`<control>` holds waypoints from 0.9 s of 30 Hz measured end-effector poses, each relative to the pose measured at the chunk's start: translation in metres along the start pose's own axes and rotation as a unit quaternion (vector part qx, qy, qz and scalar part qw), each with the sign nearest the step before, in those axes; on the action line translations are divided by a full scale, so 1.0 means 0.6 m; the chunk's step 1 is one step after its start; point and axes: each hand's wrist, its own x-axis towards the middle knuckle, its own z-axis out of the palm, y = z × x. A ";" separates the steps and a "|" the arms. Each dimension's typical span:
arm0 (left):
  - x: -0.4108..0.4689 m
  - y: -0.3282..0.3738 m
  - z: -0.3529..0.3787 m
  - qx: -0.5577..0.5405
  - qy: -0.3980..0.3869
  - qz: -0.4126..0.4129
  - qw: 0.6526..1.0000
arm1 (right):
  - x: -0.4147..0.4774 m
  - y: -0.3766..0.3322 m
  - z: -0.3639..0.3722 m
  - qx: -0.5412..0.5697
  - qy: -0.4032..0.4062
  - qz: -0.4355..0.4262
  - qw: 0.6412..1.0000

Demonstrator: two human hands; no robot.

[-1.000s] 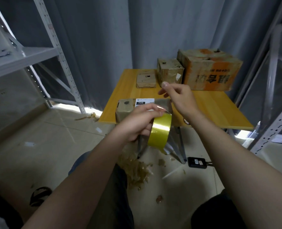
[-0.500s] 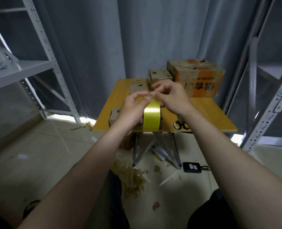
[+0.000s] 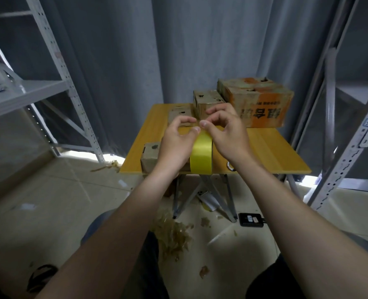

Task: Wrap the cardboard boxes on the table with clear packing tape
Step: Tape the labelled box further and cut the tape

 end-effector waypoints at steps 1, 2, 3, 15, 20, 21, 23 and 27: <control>0.001 -0.001 0.001 -0.008 -0.002 -0.007 1.000 | 0.000 0.001 -0.001 0.002 -0.003 -0.002 1.000; 0.001 -0.001 0.002 -0.015 -0.002 -0.013 1.000 | 0.001 0.002 -0.001 0.004 -0.007 -0.002 1.000; 0.001 0.000 0.003 -0.018 -0.004 -0.020 1.000 | 0.002 0.003 -0.002 0.006 -0.009 -0.001 1.000; 0.045 0.009 0.059 -0.169 -0.023 -0.136 0.976 | 0.026 0.002 -0.024 -0.125 -0.020 0.072 0.989; 0.097 0.031 0.120 -0.187 0.003 -0.144 0.972 | 0.041 0.024 -0.053 0.035 0.029 0.240 0.970; 0.107 0.033 0.132 -0.163 -0.010 -0.151 0.975 | 0.045 0.037 -0.058 0.054 0.036 0.270 0.961; 0.124 0.035 0.155 -0.083 -0.064 -0.128 0.986 | 0.051 0.069 -0.068 0.086 0.072 0.295 0.949; 0.161 0.039 0.161 0.123 -0.203 -0.014 0.971 | 0.077 0.130 -0.082 0.088 0.109 0.305 0.942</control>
